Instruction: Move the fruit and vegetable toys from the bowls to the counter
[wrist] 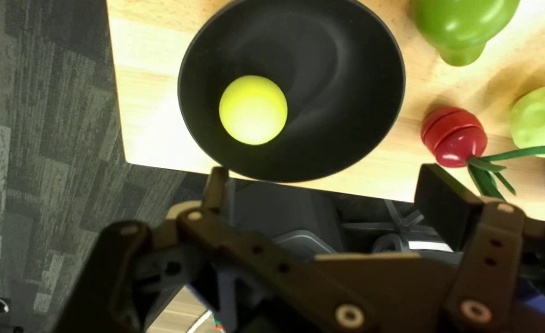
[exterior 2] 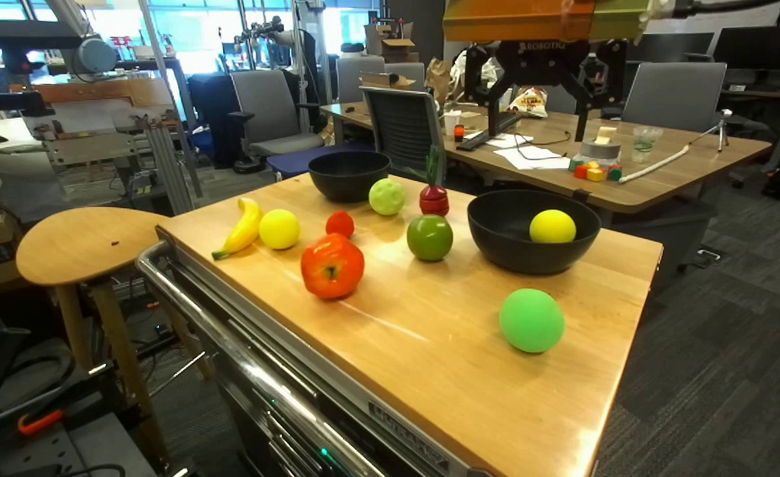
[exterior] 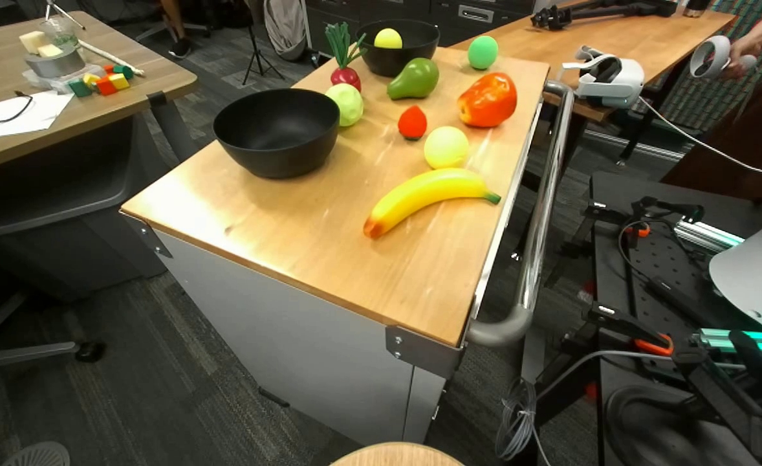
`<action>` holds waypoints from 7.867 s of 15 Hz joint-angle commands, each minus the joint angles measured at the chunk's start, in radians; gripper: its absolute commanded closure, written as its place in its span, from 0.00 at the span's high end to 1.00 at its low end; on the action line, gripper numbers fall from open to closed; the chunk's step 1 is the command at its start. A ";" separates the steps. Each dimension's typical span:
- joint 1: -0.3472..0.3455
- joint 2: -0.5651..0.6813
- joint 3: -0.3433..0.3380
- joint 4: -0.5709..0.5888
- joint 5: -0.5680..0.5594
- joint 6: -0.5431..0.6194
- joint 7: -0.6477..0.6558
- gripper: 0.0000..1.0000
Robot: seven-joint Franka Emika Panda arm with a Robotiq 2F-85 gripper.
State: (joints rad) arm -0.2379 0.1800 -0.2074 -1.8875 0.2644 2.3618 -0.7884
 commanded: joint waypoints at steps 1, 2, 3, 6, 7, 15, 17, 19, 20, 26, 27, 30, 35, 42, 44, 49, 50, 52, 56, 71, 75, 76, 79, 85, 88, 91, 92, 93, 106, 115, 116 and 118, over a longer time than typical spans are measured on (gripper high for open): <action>-0.002 0.107 0.026 0.107 -0.071 -0.004 0.094 1.00; -0.004 0.133 0.034 0.126 -0.079 -0.011 0.116 1.00; -0.006 0.162 0.044 0.145 -0.088 -0.004 0.129 1.00; -0.010 0.245 0.063 0.204 -0.127 -0.002 0.179 1.00; -0.009 0.270 0.063 0.223 -0.151 -0.001 0.201 1.00; -0.037 0.395 0.066 0.330 -0.309 0.009 0.291 1.00; -0.052 0.412 0.076 0.339 -0.311 0.016 0.282 1.00; -0.067 0.422 0.089 0.340 -0.301 0.029 0.266 1.00; -0.071 0.426 0.093 0.337 -0.300 0.042 0.264 1.00; -0.079 0.440 0.110 0.317 -0.312 0.110 0.262 0.60; -0.078 0.439 0.113 0.311 -0.313 0.122 0.259 0.53; -0.079 0.427 0.129 0.295 -0.308 0.143 0.251 0.28; -0.079 0.387 0.162 0.283 -0.296 0.117 0.233 0.02; -0.090 0.368 0.178 0.286 -0.290 0.105 0.169 0.58; -0.098 0.367 0.172 0.277 -0.290 0.102 0.161 0.73; -0.135 0.355 0.172 0.215 -0.276 0.124 0.141 1.00; -0.135 0.355 0.166 0.201 -0.283 0.129 0.145 1.00; -0.138 0.350 0.162 0.175 -0.289 0.127 0.146 1.00; -0.144 0.342 0.167 0.136 -0.283 0.145 0.139 0.70; -0.141 -0.024 0.246 -0.045 -0.082 -0.021 -0.176 0.07; -0.085 -0.132 0.180 -0.160 -0.049 -0.071 -0.300 0.06; -0.074 -0.146 0.162 -0.192 -0.057 -0.054 -0.316 0.06; -0.052 -0.163 0.112 -0.274 -0.074 -0.028 -0.339 0.06; -0.031 -0.139 0.069 -0.399 -0.053 0.090 -0.378 0.06; -0.026 -0.114 0.070 -0.436 -0.056 0.173 -0.361 0.06; -0.025 -0.094 0.071 -0.456 -0.080 0.229 -0.347 0.47; -0.025 -0.090 0.072 -0.458 -0.082 0.237 -0.344 0.47; -0.025 -0.093 0.075 -0.459 -0.084 0.242 -0.348 0.48; 0.018 -0.255 0.049 -0.361 -0.171 -0.048 -0.288 1.00; 0.022 -0.276 0.044 -0.359 -0.172 -0.072 -0.284 1.00; 0.022 -0.276 0.044 -0.359 -0.172 -0.072 -0.284 1.00; 0.022 -0.276 0.044 -0.359 -0.172 -0.072 -0.284 1.00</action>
State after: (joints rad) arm -0.2484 -0.0957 -0.1316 -2.2479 0.0972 2.2922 -1.0769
